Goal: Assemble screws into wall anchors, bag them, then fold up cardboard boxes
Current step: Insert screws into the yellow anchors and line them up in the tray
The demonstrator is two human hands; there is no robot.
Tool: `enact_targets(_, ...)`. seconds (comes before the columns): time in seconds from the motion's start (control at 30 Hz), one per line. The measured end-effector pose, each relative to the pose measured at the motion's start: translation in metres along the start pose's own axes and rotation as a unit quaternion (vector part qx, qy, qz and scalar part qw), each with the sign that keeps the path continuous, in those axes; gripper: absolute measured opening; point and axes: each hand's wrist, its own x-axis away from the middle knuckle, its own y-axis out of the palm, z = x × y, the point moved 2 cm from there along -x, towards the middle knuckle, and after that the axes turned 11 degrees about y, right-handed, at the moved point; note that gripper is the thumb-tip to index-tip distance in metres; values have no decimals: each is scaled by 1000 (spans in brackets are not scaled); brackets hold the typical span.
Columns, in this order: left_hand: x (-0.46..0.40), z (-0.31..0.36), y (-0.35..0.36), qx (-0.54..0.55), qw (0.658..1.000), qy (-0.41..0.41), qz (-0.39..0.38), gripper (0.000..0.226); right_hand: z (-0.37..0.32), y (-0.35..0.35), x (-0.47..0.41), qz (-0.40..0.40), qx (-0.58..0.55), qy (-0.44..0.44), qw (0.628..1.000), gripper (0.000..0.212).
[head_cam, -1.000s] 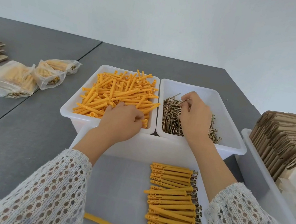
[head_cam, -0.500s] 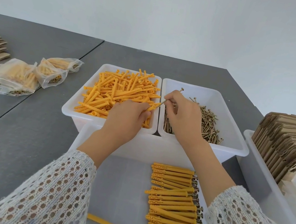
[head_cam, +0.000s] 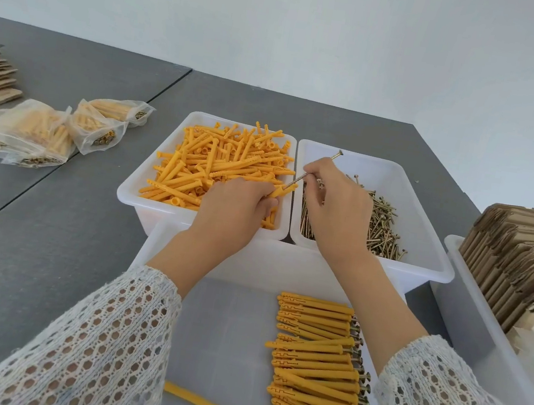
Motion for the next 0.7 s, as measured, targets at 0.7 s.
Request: enact_targets(0.7,9,52,-13,135,964,177,143,44,44,1,-11,12,-224,286,932,39)
